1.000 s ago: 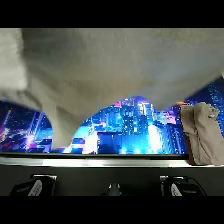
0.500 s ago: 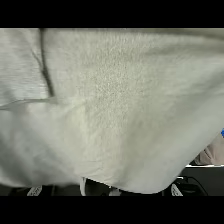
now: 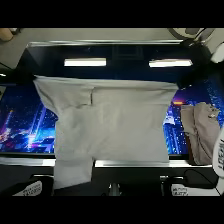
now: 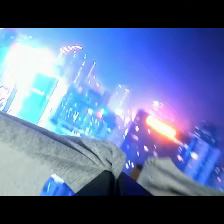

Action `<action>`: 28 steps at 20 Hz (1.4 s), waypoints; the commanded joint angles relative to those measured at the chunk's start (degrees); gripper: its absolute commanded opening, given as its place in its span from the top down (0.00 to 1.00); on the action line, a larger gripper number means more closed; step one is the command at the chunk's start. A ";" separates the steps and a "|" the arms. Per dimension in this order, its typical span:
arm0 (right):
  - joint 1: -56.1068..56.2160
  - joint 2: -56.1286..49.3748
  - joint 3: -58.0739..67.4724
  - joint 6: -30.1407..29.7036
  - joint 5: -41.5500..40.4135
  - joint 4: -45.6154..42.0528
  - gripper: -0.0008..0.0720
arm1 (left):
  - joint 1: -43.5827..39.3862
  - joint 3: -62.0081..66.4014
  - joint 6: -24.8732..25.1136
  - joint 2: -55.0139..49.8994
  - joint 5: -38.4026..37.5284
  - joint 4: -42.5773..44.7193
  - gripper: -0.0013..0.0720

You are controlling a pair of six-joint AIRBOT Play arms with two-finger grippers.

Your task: Fold the shirts.

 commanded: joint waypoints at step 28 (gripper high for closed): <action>-2.36 -9.18 -6.58 0.42 11.47 4.28 0.27 | 0.81 3.21 -0.09 -21.18 -20.11 5.01 0.35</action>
